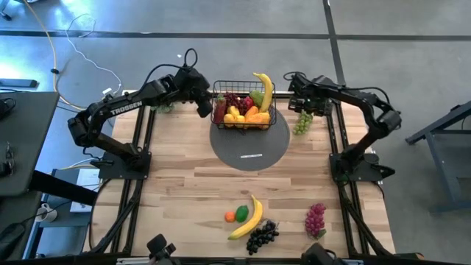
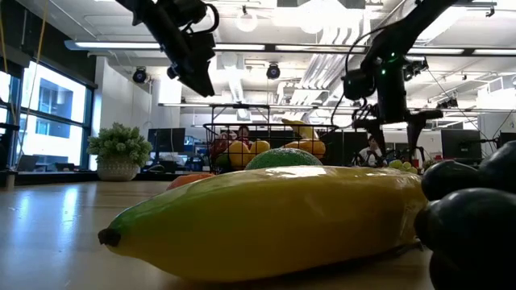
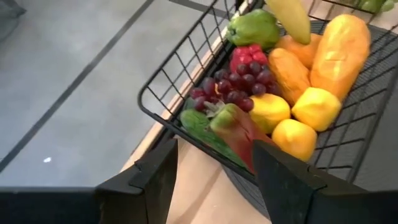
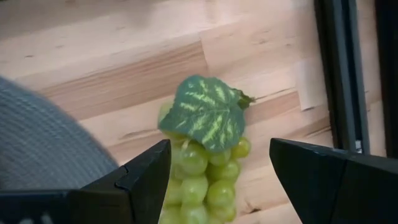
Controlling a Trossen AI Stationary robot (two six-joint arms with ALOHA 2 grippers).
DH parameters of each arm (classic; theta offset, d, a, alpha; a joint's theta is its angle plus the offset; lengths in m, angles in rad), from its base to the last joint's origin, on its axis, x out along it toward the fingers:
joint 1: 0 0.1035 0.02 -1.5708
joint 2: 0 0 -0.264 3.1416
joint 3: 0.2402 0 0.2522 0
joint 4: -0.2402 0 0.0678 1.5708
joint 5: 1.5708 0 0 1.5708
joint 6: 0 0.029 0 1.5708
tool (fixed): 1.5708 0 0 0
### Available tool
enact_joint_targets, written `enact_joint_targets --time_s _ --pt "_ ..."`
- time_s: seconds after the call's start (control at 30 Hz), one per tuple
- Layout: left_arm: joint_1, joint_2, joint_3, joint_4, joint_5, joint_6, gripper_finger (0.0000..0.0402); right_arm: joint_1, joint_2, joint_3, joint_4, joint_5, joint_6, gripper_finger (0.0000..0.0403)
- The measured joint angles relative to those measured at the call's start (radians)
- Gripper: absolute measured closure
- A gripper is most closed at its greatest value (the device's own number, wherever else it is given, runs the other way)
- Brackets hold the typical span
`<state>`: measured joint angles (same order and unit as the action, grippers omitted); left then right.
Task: Build produce basket
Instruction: Put the grapes into the wire basket
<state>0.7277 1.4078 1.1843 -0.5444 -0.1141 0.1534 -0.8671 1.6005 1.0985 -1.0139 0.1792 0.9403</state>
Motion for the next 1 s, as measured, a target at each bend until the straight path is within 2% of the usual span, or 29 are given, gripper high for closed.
enact_joint_targets --time_s 0.27,0.67,0.8,1.0 --pt "0.000 0.000 0.000 0.028 -0.025 0.044 0.0206 -0.030 0.114 0.000 0.034 -0.060 -0.027 0.0148" --pt "0.000 0.000 0.000 0.029 -0.032 0.086 0.0206 -0.030 0.237 0.002 0.037 -0.084 -0.080 0.0154" --pt "0.000 0.000 0.000 0.029 -0.032 0.086 0.0206 -0.030 0.237 0.001 0.035 -0.084 -0.110 0.0191" --pt "0.000 0.000 0.000 0.029 -0.034 0.130 0.0206 -0.029 0.239 -0.001 0.028 -0.078 -0.181 0.0298"
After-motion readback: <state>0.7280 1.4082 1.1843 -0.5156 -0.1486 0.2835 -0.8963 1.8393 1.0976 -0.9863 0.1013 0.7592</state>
